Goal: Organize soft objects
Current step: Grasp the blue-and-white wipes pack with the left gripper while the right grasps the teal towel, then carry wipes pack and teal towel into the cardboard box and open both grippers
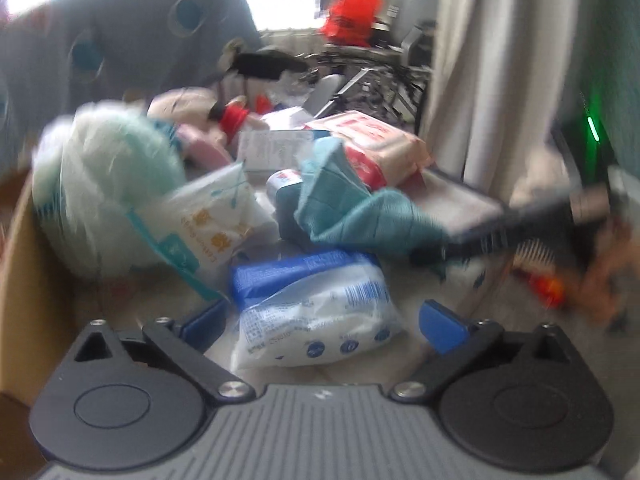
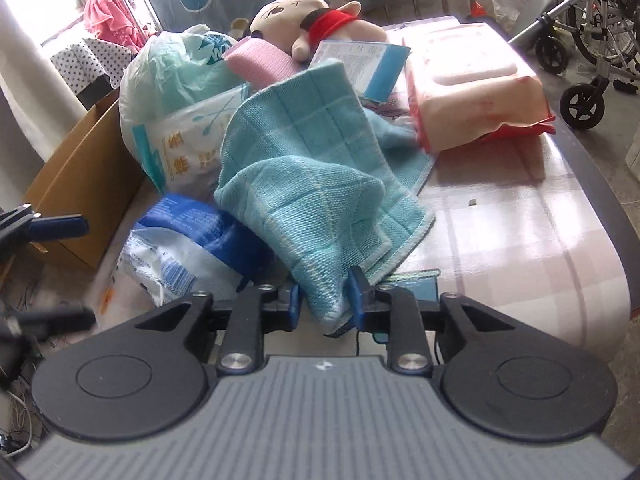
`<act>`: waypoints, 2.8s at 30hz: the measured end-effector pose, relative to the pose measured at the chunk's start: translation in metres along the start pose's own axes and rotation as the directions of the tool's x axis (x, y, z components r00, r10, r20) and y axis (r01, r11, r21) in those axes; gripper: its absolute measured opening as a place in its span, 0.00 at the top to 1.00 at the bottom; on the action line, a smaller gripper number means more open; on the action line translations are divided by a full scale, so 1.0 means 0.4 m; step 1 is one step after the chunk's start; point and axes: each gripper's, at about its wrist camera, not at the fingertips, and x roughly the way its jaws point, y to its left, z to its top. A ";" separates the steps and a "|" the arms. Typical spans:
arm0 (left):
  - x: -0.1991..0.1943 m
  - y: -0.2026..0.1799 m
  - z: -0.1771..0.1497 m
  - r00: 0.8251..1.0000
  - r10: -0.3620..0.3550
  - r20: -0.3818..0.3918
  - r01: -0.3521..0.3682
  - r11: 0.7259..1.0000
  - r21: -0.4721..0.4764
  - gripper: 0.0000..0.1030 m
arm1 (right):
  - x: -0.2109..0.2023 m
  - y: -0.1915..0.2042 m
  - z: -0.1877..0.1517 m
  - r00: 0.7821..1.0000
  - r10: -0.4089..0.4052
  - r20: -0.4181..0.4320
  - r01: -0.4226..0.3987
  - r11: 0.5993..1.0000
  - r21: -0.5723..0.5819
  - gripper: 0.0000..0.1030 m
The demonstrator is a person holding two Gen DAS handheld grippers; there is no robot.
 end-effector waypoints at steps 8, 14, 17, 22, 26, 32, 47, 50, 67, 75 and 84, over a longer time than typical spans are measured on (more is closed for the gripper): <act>0.158 0.000 0.037 0.989 0.070 -0.133 -0.092 0.983 -0.162 0.00 | -0.036 -0.027 -0.022 0.999 -0.034 0.032 0.034 0.999 0.005 0.57; 0.221 -0.031 0.059 0.980 0.130 -0.148 -0.145 0.985 -0.095 0.00 | -0.066 -0.036 -0.035 0.998 -0.053 0.035 0.055 0.998 -0.034 0.41; 0.232 -0.032 0.060 0.982 0.130 -0.137 -0.141 0.987 -0.078 0.00 | -0.080 -0.030 -0.031 0.997 -0.056 0.059 0.059 0.997 -0.057 0.28; 0.246 -0.025 0.041 0.990 0.087 -0.111 -0.092 0.995 -0.041 0.00 | -0.095 -0.010 0.006 0.993 -0.008 0.120 0.020 0.995 -0.099 0.18; 0.241 0.011 0.029 0.994 0.043 -0.103 -0.054 0.993 -0.107 0.08 | -0.064 0.013 0.052 0.993 0.006 0.120 0.016 0.984 -0.179 0.15; 0.187 0.030 -0.005 0.992 0.033 -0.119 -0.043 0.996 -0.084 0.10 | 0.031 0.026 0.114 0.994 0.046 0.094 -0.025 0.977 -0.210 0.15; 0.078 0.071 -0.076 0.991 0.038 -0.126 -0.053 0.992 -0.118 0.11 | 0.123 0.011 0.135 0.999 0.006 0.045 -0.004 0.998 -0.055 0.90; 0.055 0.070 -0.076 0.993 0.037 -0.114 -0.051 0.992 -0.120 0.11 | 0.052 -0.016 0.125 0.995 0.069 0.069 -0.071 0.997 0.019 0.90; -0.380 0.280 0.030 0.957 0.268 0.113 -0.240 0.947 -0.212 0.11 | -0.063 0.347 0.328 0.838 0.534 0.116 -0.532 0.845 -0.046 0.88; -0.174 0.703 0.070 0.839 0.488 -0.242 -0.525 0.843 -0.121 0.11 | 0.140 0.627 0.502 0.826 0.564 0.019 -0.560 0.824 -0.089 0.87; 0.016 0.943 0.061 0.750 0.501 -0.432 -0.608 0.779 -0.154 0.12 | 0.263 0.741 0.528 0.814 0.581 -0.014 -0.580 0.811 -0.080 0.85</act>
